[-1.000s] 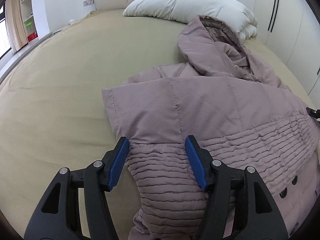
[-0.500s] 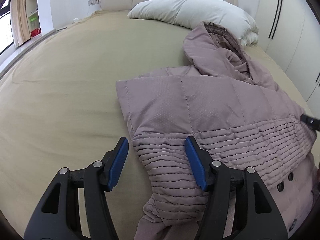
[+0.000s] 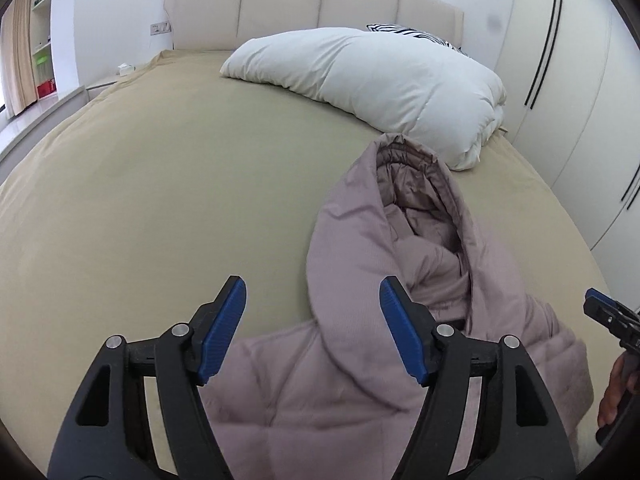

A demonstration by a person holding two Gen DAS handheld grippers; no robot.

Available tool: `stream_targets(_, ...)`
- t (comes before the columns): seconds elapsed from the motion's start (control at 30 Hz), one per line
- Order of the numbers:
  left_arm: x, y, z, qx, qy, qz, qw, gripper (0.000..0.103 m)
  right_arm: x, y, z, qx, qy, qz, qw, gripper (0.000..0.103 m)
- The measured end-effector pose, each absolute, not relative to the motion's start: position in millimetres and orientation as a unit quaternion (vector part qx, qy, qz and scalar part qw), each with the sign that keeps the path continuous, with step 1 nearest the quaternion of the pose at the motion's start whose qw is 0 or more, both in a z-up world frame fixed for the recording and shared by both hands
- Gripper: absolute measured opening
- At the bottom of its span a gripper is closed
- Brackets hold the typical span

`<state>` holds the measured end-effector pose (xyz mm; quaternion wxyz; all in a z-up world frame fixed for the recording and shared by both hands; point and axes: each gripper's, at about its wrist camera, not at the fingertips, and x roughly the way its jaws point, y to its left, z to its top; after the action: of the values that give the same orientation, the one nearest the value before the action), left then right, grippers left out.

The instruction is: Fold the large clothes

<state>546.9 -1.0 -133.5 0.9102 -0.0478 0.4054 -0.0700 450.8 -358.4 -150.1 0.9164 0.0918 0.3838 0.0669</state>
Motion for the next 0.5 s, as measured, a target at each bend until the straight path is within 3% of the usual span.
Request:
stream_targets(0.03, 564.8, -7.8, -134.1, -0.049, 0.412, -0.070, 0.907, 0.068, 465.9, -358.2, -148.4, 0.096, 0.387, 0.067, 0.914, 0.076)
stream_targets(0.3, 655.5, -53.6, -166.2, -0.014, 0.440, -0.070, 0.895, 0.068, 577.6, -350.5, -154.6, 0.153, 0.423, 0.078, 0.890, 0.076)
stream_targets(0.5, 683.3, -65.0, -182.0, 0.003, 0.440, -0.074, 0.895, 0.068, 637.8, -314.6, -176.6, 0.124, 0.460, 0.086, 0.875, 0.076)
